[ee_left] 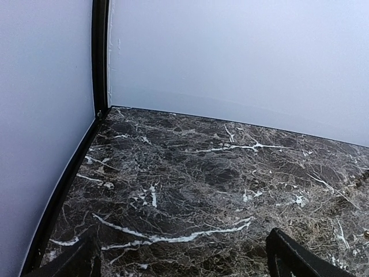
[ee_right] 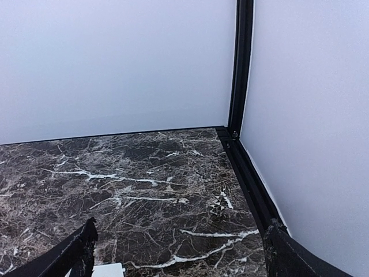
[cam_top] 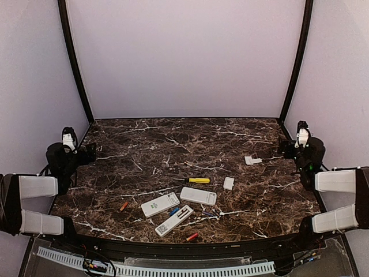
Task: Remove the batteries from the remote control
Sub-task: Reset both arms
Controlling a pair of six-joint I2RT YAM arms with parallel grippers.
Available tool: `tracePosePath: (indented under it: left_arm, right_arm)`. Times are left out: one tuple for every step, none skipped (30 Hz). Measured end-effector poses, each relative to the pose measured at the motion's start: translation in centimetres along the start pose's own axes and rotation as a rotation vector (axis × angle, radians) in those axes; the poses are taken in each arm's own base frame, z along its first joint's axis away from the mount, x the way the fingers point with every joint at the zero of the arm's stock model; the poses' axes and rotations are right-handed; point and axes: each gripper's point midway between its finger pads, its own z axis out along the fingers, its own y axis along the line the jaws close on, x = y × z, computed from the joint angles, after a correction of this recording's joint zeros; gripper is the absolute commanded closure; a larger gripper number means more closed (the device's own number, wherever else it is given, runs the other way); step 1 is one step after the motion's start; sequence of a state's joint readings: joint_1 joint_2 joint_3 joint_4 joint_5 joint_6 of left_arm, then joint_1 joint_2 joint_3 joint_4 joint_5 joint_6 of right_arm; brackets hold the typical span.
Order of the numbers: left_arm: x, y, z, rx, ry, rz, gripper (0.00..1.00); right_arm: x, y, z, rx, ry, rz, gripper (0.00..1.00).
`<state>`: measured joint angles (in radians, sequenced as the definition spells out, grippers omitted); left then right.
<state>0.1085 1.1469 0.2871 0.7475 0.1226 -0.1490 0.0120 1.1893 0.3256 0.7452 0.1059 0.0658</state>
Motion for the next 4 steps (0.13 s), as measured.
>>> tracePosePath:
  left_arm:
    - [-0.07,-0.04,0.00,0.002,-0.003,0.001,0.01]
    - [-0.15,-0.08,0.00,0.004,-0.006,0.003,0.01]
    - [-0.19,-0.12,0.00,0.006,-0.008,0.005,0.01]
    - [-0.20,-0.13,0.00,0.007,-0.008,0.006,0.01]
  right_arm:
    - [-0.09,0.00,0.00,0.000,-0.004,-0.002,0.02]
    - [-0.13,0.01,0.01,0.000,-0.006,-0.004,0.02]
    - [-0.15,0.02,0.06,-0.001,-0.006,-0.005,0.03]
    - [-0.07,0.02,0.12,0.000,-0.003,-0.006,0.03]
